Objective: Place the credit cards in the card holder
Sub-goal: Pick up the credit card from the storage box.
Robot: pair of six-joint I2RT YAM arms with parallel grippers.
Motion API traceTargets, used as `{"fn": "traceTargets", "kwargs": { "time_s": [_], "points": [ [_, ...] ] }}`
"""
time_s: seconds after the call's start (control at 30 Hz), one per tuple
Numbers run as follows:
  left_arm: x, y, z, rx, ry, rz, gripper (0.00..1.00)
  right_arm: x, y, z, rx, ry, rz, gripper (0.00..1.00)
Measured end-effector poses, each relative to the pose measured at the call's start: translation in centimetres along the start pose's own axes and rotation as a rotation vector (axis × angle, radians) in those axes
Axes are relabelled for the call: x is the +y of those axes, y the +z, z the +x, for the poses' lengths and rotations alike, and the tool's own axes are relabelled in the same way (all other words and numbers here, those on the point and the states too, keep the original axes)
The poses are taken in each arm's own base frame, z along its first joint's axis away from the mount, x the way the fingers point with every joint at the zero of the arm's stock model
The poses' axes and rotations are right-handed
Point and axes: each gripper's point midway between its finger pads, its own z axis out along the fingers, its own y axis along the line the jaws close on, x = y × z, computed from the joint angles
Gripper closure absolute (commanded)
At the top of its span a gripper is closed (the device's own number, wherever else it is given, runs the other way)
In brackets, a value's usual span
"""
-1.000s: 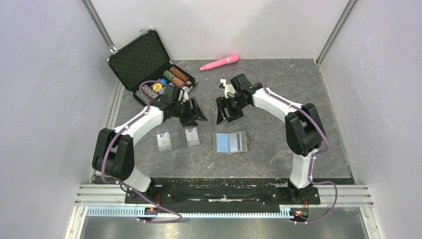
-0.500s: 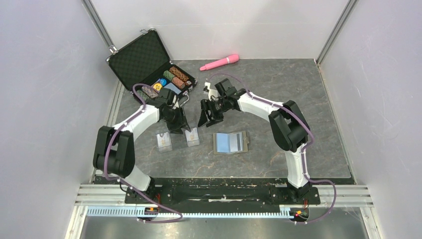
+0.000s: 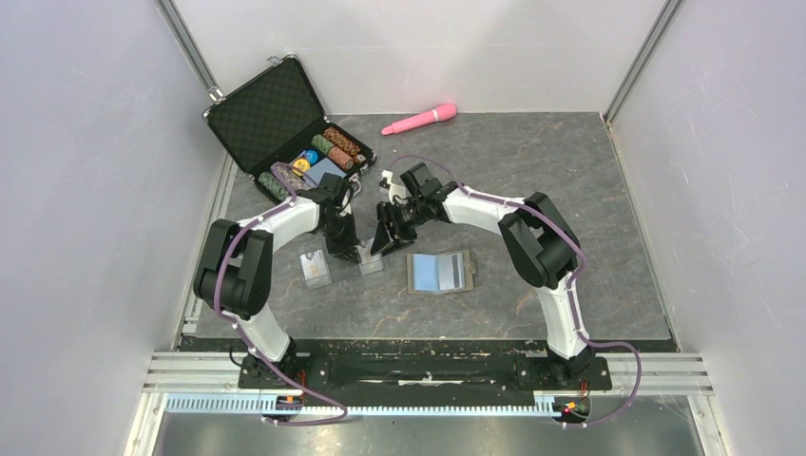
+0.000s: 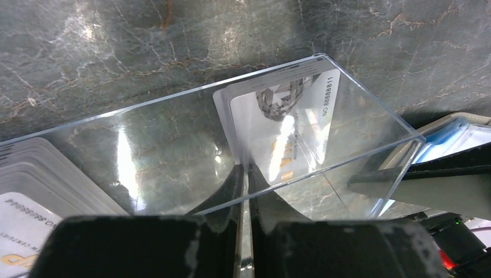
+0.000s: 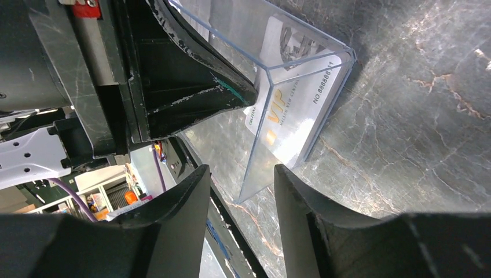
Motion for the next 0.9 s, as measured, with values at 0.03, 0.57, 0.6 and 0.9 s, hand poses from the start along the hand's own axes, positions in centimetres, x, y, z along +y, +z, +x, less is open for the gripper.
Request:
{"fn": "traceTargets", "kwargs": {
  "time_s": [0.03, 0.57, 0.6, 0.9],
  "points": [
    [0.0, 0.0, 0.0, -0.001, 0.002, -0.004, 0.92, 0.0, 0.0, 0.0, 0.0, 0.001, 0.0, 0.58],
    [-0.8, -0.9, 0.1, -0.017, 0.135, -0.079, 0.85, -0.7, -0.2, 0.0, 0.002, 0.022, 0.012, 0.86],
    [-0.9, -1.0, 0.1, -0.018, 0.141, -0.084, 0.84, -0.7, -0.2, 0.0, 0.002, 0.023, 0.012, 0.86],
    [-1.3, -1.3, 0.1, -0.022, 0.166, -0.097, 0.77, -0.7, -0.2, 0.1, 0.001, 0.022, 0.01, 0.87]
  ]
}}
